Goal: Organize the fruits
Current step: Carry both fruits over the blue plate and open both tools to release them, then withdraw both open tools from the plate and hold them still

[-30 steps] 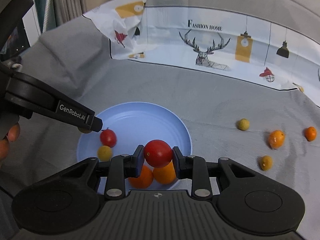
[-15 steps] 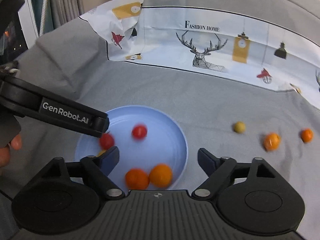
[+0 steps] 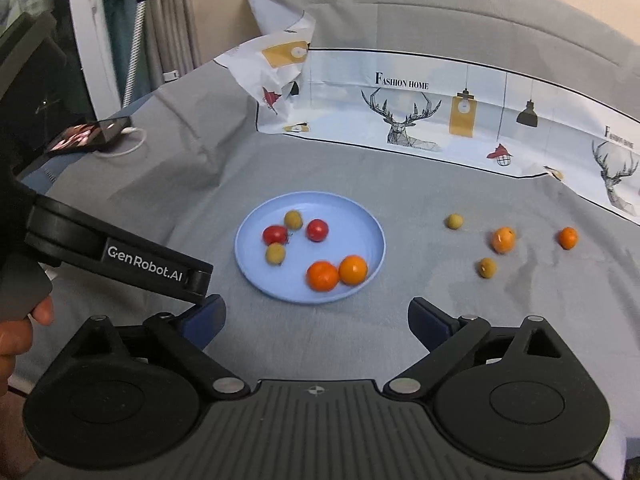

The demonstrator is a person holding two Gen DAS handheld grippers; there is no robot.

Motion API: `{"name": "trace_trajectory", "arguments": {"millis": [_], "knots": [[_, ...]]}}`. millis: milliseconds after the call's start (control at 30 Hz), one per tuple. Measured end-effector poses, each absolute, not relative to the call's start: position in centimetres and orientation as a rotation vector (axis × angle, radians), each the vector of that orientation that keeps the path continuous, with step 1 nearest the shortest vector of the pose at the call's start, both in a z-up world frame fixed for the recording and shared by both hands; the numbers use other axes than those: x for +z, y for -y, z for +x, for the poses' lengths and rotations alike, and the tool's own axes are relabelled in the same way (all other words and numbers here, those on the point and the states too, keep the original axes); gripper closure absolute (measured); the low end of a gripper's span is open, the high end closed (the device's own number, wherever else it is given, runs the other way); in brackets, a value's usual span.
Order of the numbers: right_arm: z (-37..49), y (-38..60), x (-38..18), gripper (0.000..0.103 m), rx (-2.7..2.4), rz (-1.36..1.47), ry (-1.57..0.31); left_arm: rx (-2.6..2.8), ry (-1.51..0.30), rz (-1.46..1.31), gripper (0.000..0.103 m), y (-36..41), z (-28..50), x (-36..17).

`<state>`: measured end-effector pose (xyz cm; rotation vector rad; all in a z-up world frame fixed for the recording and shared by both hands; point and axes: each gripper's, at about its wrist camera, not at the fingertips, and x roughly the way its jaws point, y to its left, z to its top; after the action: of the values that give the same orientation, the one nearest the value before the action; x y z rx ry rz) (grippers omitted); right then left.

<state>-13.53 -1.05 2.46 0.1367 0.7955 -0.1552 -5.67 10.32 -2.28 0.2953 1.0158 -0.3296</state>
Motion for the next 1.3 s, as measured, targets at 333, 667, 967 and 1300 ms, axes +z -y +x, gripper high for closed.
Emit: {"name": "trace_trajectory", "arguments": {"millis": [333,667,967,1300], "knots": [[-18.9,-0.6,5.4,0.004,-0.184,0.075,-0.676,-0.325,-0.920,0.283,0.000,-11.7,-10.5,0.7],[-21.2,-1.4,6.9,0.004,-0.191,0.050,-0.604,-0.326,-0.845,0.291,0.000,-11.8,-12.6,2.6],[-21.6,-2.0,7.1,0.003,-0.194,0.034,-0.591,-0.332,-0.826,0.289,0.000,-12.3,-12.9,2.9],[-21.4,-1.6,6.6,0.003,-0.190,0.053,-0.605,-0.331,-0.844,0.305,0.000,-12.1,-12.4,2.3]]}}
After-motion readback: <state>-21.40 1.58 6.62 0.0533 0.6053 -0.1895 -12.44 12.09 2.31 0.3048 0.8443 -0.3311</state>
